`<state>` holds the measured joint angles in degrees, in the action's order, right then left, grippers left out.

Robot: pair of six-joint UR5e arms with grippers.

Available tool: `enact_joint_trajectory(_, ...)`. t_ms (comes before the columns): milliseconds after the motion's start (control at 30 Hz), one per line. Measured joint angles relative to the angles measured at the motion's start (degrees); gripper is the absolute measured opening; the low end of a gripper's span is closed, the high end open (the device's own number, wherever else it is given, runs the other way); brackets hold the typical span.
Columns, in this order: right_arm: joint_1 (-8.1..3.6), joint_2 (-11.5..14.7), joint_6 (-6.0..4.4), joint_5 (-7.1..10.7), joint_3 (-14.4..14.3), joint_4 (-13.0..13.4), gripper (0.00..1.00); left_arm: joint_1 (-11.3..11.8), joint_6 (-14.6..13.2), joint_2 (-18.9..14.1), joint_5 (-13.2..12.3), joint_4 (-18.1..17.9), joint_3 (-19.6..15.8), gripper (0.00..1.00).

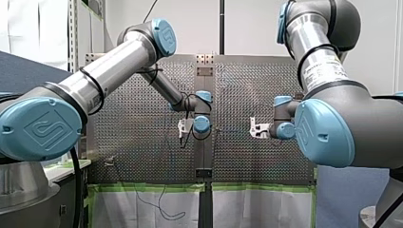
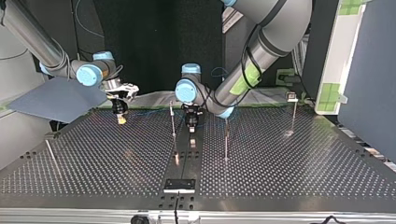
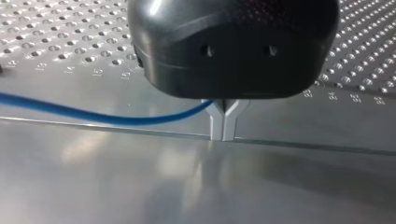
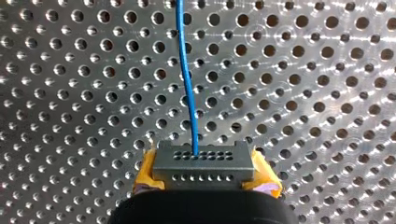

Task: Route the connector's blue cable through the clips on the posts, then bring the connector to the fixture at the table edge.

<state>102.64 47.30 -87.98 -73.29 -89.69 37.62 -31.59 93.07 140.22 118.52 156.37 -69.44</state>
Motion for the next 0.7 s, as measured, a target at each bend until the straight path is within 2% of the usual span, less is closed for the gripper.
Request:
enact_joint_trajectory(333, -0.01, -0.72, 0.48, 1.54, 1.15, -0.72, 0.01, 0.01, 0.0, -0.01, 0.12, 0.07, -0.04, 0.0)
enact_joint_trajectory(600, -0.02, -0.91, 0.43, 1.73, 2.09, -0.88, 0.01, 0.02, 0.0, -0.01, 0.14, 0.16, -0.05, 0.0)
enact_joint_trajectory(633, -0.02, -0.94, 0.39, 1.74, 2.25, -0.89, 0.01, 0.02, 0.0, -0.01, 0.14, 0.19, -0.05, 0.07)
enact_joint_trajectory(700, -0.02, -0.99, 0.35, 1.75, 2.48, -0.91, 0.01, 0.02, 0.0, -0.01, 0.13, 0.21, -0.04, 0.33)
